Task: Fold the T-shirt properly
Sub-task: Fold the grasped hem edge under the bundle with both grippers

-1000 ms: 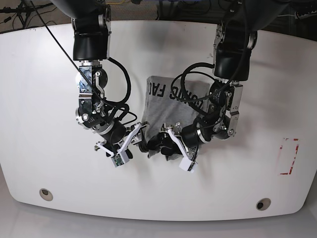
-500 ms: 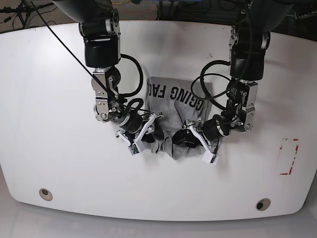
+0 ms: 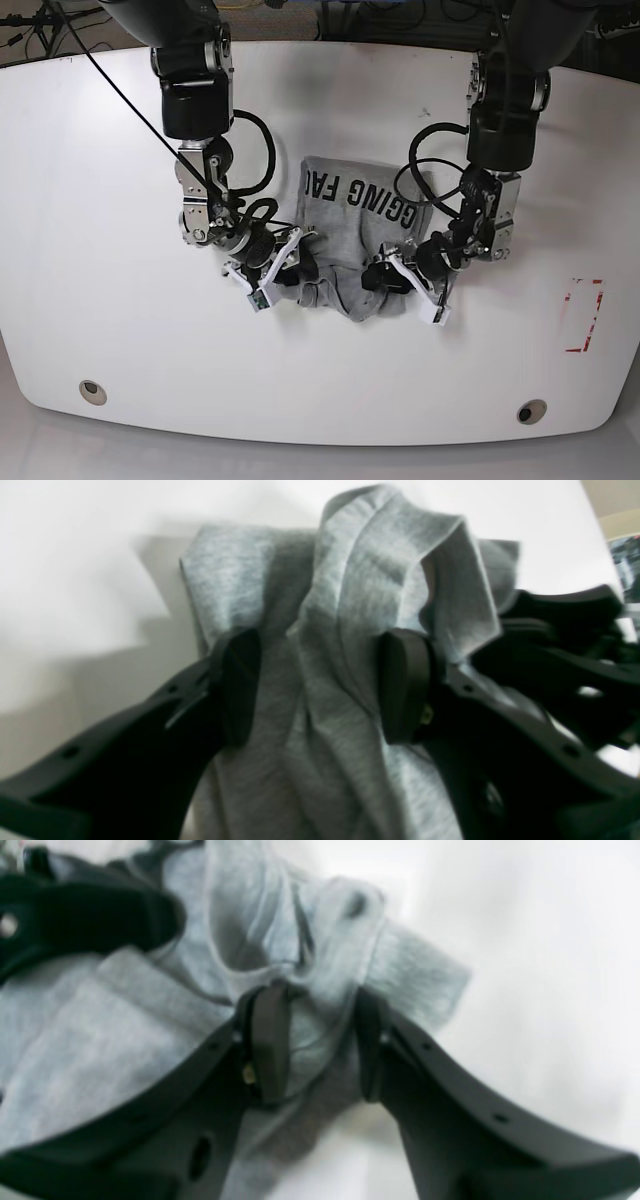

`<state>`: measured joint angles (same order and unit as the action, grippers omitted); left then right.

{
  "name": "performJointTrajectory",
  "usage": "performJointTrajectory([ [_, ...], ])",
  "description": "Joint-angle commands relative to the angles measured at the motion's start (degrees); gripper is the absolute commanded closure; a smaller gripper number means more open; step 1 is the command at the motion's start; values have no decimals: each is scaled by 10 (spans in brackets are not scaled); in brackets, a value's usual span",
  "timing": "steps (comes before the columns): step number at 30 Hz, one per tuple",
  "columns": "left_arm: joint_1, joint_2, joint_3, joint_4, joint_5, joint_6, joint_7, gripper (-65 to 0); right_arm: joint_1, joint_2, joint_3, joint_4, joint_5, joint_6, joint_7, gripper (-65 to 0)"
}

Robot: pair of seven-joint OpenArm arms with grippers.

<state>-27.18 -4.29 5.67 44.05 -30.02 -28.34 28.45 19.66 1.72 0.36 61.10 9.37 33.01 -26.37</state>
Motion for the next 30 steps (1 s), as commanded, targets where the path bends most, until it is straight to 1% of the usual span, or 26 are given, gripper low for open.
performJointTrajectory([
  [1, -12, -18, -4, 34, -17, -7, 13, -351, 20, 8, 2, 66, 7, 0, -15, -208],
  [4, -16, -34, -4, 78, -47, -8, 48, -351, 20, 7, 2, 123, 8, 0, -54, -208],
  [8, -16, -52, -4, 142, -96, -8, 84, -350, 20, 8, 2, 175, 8, 0, -90, -208],
  [13, -14, -84, -4, 210, -148, -6, 116, -350, 20, 8, 2, 210, 8, 0, -117, -208],
  [15, -14, -90, -4, 224, -156, -6, 118, -350, 20, 7, 2, 211, 8, 0, -118, -208],
  [18, -14, -88, -4, 227, -157, -6, 116, -350, 20, 7, 2, 209, 8, 0, -118, -208],
  [22, -14, -85, -1, 205, -157, -6, 112, -350, 21, 6, 2, 196, 8, 0, -116, -208],
  [26, -14, -52, 0, 168, -156, -6, 90, -350, 24, -4, 2, 161, 8, 0, -84, -208],
  [30, -14, -33, 1, 129, -156, -6, 68, -350, 30, -4, 1, 111, 8, 0, -45, -208],
])
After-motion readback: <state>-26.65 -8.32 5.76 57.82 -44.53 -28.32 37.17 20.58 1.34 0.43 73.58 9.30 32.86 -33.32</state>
